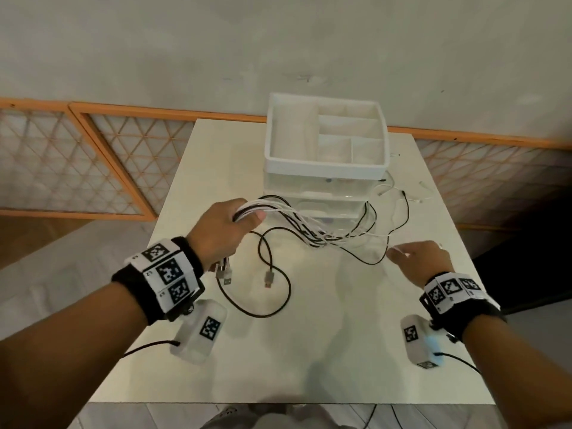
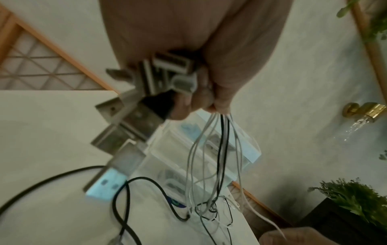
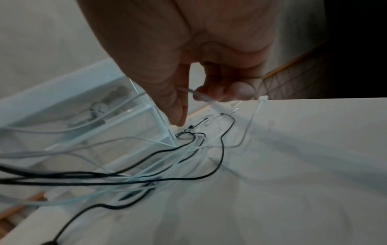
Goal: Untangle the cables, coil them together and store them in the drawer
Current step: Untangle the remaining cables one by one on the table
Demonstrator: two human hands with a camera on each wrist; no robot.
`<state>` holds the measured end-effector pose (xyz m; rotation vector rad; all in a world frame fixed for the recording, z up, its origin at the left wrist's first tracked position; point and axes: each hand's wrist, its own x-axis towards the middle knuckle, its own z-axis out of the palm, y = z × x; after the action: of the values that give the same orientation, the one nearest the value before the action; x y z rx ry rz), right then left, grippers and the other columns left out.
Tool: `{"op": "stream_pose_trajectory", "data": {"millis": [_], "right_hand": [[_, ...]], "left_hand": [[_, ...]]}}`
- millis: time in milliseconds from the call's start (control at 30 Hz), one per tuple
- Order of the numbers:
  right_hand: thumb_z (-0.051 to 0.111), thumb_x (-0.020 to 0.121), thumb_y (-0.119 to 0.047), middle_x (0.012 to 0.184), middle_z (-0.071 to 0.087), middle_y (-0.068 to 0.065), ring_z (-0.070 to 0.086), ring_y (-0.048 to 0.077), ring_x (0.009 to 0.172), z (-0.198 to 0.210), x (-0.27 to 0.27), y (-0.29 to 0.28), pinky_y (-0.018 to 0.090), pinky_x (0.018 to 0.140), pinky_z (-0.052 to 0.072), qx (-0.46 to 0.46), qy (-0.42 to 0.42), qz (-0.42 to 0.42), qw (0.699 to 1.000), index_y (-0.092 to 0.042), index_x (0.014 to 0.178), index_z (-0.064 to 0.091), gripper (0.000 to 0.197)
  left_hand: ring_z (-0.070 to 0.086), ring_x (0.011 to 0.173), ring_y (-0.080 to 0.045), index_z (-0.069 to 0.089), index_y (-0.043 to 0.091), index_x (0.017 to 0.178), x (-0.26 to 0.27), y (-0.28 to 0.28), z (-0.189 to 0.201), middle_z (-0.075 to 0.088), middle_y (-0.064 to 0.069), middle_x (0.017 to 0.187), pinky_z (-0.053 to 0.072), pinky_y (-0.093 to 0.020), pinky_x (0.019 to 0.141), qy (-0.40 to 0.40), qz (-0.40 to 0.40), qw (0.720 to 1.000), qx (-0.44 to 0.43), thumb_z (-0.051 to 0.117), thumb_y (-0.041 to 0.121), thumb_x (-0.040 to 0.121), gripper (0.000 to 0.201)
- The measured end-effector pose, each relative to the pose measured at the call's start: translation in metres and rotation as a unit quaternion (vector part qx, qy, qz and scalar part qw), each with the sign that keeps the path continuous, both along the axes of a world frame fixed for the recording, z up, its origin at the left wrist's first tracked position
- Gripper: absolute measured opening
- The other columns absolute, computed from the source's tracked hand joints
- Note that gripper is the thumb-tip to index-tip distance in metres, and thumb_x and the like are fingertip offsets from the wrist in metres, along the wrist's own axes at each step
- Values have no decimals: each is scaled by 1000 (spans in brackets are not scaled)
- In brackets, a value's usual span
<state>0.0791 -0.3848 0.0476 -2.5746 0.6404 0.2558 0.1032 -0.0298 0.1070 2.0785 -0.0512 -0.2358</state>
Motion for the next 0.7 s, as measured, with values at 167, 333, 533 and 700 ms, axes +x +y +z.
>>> {"op": "stream_pose_trajectory", "data": {"millis": [167, 333, 533, 700], "right_hand": [[60, 87, -60, 108, 73, 8, 63, 32, 105, 29, 17, -3, 26, 77, 36, 14, -108, -65, 992, -27, 96, 76, 37], [71, 83, -42, 95, 72, 2, 62, 24, 100, 64, 27, -1, 25, 79, 39, 21, -187, -59, 980, -18, 81, 74, 24], [66, 84, -58, 76, 73, 3, 69, 29, 80, 80, 30, -6, 40, 78, 57, 31, -234, -88, 968, -20, 76, 75, 40], [56, 89, -62, 104, 73, -3, 67, 18, 101, 111, 48, 11, 37, 93, 51, 151, -311, -58, 937, -36, 87, 69, 29]], "left_hand": [[40, 46, -24, 45, 16, 65, 4, -1, -15, 41, -1, 53, 38, -35, 55, 23, 55, 998, 31, 59, 40, 96, 41], [38, 52, -26, 49, 13, 66, 8, 5, -21, 41, -2, 55, 38, -38, 62, 39, 128, 989, 63, 59, 43, 94, 43], [35, 49, -24, 54, 4, 75, 11, 13, -21, 37, -2, 54, 36, -39, 62, 45, 167, 984, 47, 59, 44, 94, 44], [39, 47, -23, 54, 5, 74, 3, 0, -18, 42, -3, 53, 37, -33, 55, 82, 98, 989, 69, 61, 41, 93, 41]]}}
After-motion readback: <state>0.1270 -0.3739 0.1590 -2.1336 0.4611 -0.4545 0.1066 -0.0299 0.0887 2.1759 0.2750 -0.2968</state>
